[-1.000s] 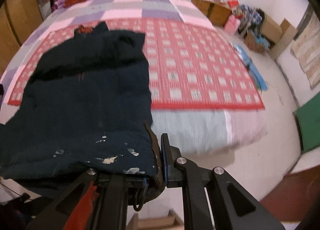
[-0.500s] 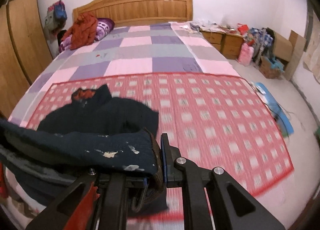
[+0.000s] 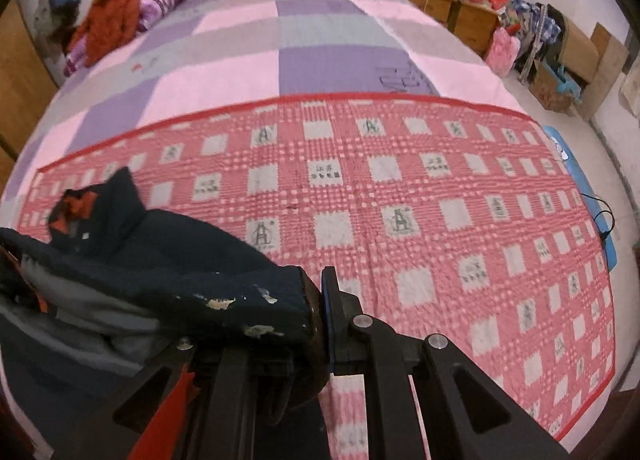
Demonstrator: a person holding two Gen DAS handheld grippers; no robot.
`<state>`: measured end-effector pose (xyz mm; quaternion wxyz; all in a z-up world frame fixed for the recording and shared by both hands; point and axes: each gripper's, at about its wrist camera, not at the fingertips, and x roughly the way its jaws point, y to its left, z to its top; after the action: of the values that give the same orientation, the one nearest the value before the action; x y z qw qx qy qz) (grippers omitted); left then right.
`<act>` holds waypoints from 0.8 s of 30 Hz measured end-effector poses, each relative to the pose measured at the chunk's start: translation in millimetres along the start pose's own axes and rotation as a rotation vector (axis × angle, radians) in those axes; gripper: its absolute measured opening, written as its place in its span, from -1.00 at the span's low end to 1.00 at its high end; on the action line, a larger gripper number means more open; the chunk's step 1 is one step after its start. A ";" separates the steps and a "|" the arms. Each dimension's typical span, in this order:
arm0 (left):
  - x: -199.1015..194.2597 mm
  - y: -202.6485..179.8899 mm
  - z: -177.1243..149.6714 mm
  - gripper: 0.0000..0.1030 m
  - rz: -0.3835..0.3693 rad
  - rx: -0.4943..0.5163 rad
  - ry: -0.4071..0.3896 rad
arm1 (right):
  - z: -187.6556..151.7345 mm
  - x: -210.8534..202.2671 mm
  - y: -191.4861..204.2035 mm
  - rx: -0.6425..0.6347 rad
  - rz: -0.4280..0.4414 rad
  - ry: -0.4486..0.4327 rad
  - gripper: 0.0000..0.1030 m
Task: Fold large clothes
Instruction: 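Lift the held hem with both tools and fold it toward the collar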
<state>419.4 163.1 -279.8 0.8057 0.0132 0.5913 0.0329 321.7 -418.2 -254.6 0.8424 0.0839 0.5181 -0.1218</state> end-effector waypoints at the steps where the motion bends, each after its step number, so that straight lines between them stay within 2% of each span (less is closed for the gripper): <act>1: 7.3 -1.8 2.6 -0.75 0.000 -0.002 0.011 | 2.5 9.8 2.1 -0.005 -0.011 0.013 -0.79; 4: 30.6 -10.0 8.2 -0.69 0.001 -0.005 0.037 | 3.6 34.0 3.4 -0.008 -0.037 0.055 -0.79; 7: 45.4 -20.8 7.1 -0.64 0.017 0.042 0.071 | 1.5 60.2 12.1 -0.045 -0.079 0.114 -0.77; 9: 39.3 -23.0 7.3 -0.61 0.018 0.083 0.053 | 0.1 61.8 20.5 -0.100 -0.109 0.110 -0.73; 11: 23.6 -19.5 7.7 -0.46 0.010 0.121 0.015 | 0.1 56.8 26.4 -0.159 -0.122 0.100 -0.71; 13: 9.4 -15.1 9.3 -0.12 0.001 0.192 0.003 | 2.5 45.7 23.9 -0.185 -0.116 0.100 -0.55; 14: 3.6 -12.9 11.1 -0.02 -0.007 0.214 -0.001 | 4.4 40.5 20.0 -0.186 -0.112 0.099 -0.30; 15: -5.7 -8.6 14.8 0.18 -0.034 0.231 -0.006 | 7.7 32.0 14.7 -0.181 -0.101 0.093 0.07; 16: -14.5 -3.7 20.3 0.28 -0.084 0.230 0.001 | 11.2 23.5 10.0 -0.179 -0.086 0.087 0.28; 17: -22.7 1.3 26.6 0.30 -0.132 0.223 0.001 | 14.5 15.5 6.2 -0.179 -0.076 0.080 0.64; 18: -33.4 6.9 32.7 0.31 -0.162 0.212 -0.024 | 19.0 6.0 2.8 -0.183 -0.070 0.069 0.77; 20: -58.2 18.0 43.7 0.40 -0.225 0.164 -0.081 | 26.5 -12.2 0.8 -0.189 -0.071 0.050 0.77; 22: -78.0 27.4 46.2 0.43 -0.266 0.102 -0.127 | 28.4 -37.6 2.8 -0.186 -0.073 -0.004 0.77; 24: -97.8 30.9 35.2 0.43 -0.284 0.072 -0.189 | 17.3 -74.9 13.1 -0.189 -0.035 -0.119 0.77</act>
<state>422.6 187.8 -174.3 0.8533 -0.0387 0.5094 -0.1041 307.8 -401.5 -179.8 0.8737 -0.0121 0.4777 -0.0918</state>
